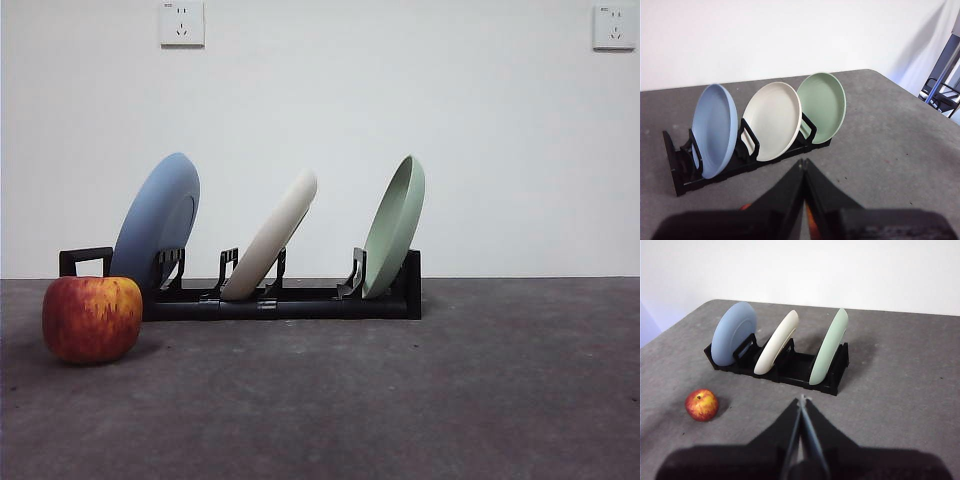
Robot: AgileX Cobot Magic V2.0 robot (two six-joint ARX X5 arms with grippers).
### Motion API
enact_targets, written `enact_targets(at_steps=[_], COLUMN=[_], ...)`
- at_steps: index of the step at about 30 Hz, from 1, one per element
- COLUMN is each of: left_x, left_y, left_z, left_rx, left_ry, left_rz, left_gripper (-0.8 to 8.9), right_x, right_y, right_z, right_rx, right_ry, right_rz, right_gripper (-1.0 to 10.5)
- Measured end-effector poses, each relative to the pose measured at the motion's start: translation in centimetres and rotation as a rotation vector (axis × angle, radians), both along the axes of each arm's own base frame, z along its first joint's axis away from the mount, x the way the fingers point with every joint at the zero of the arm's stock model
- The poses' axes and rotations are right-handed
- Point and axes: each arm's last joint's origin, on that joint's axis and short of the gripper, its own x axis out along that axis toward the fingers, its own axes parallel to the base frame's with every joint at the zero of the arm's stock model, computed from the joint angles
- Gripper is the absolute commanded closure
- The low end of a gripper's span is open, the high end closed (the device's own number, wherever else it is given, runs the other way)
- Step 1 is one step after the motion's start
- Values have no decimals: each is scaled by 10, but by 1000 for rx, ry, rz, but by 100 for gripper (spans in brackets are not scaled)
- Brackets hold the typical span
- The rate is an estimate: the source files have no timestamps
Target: Take the yellow plate from the plate rack,put the plate on the table,take the apple from the table,put the apple in the plate
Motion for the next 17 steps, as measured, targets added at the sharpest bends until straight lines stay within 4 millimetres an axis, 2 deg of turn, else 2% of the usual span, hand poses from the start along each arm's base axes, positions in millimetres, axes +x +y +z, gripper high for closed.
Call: enact_targets(at_steps=[3, 4, 6, 8, 9, 10, 17], left_x=[0, 0, 1, 2, 2, 3, 11], left_y=[-1, -1, -2, -2, -2, -2, -5], left_z=[3, 4, 6, 9, 10, 10, 9], left_rx=[4, 4, 1, -1, -1, -1, -7], left_ry=[2, 7, 10, 10, 11, 12, 34], left_rz=[-12, -20, -35, -45, -45, -46, -94], left_gripper=[811, 794, 639, 363, 254, 193, 188], right_x=[-1, -1, -2, -2, -2, -3, -4], right_y=[1, 1, 1, 2, 2, 2, 2], right_z=[1, 1, 1, 2, 2, 2, 2], right_rx=[1, 2, -1, 0, 1, 2, 3], right_ry=[9, 14, 20, 18, 17, 18, 36], right_rz=[44, 55, 62, 66, 68, 70, 72], right_gripper=[921, 858, 676, 480, 424, 398, 402])
